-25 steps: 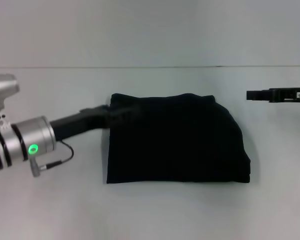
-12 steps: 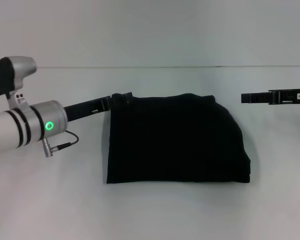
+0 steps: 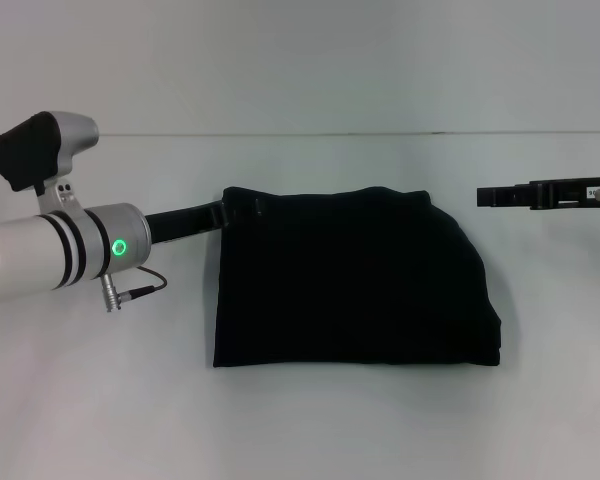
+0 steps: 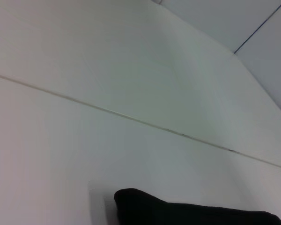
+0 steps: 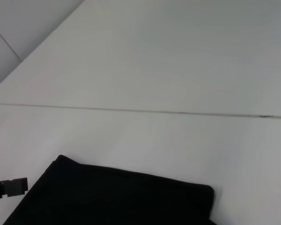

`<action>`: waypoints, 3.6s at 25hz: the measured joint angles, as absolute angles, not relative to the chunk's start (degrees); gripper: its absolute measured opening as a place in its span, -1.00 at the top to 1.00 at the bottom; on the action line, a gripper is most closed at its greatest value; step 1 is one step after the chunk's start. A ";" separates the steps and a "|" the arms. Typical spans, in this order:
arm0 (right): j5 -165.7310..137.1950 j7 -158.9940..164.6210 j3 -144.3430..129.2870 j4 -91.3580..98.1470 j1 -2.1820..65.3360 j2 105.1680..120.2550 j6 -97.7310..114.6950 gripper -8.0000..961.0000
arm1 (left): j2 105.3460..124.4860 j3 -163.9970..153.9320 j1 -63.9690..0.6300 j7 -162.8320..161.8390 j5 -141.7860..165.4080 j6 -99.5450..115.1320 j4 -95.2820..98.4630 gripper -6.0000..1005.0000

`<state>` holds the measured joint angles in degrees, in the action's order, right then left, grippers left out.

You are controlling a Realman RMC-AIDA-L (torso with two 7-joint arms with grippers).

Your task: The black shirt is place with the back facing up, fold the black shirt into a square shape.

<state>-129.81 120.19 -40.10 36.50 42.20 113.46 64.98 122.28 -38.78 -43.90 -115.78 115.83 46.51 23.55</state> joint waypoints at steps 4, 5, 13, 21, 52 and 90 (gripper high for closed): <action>-129.88 120.16 -40.17 36.48 42.14 113.47 64.95 -0.61 | 122.40 -38.96 -43.72 -115.79 115.83 44.98 23.55 -0.67; -129.90 120.16 -40.17 36.48 42.10 113.47 64.95 -0.61 | 122.41 -38.99 -43.72 -115.77 115.83 44.98 23.55 -0.67; -129.99 120.14 -40.17 36.47 42.03 113.46 64.92 -0.61 | 122.43 -40.77 -43.88 -115.79 115.88 44.99 23.47 -0.66; -129.99 120.14 -40.17 36.47 42.16 113.46 64.91 -0.60 | 122.43 -42.12 -44.14 -115.70 115.93 45.49 23.46 -0.67; -130.24 120.74 -43.13 33.60 41.21 111.73 78.40 -0.59 | 123.05 -42.29 -43.79 -112.41 112.25 44.40 23.83 0.93; -130.25 120.57 -43.45 29.53 40.03 111.26 78.19 0.90 | 123.04 -42.28 -43.73 -112.43 112.10 43.59 23.66 0.90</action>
<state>-130.25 120.57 -43.46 29.53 40.03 111.26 78.19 123.04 -42.28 -43.73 -112.43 112.10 43.59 23.66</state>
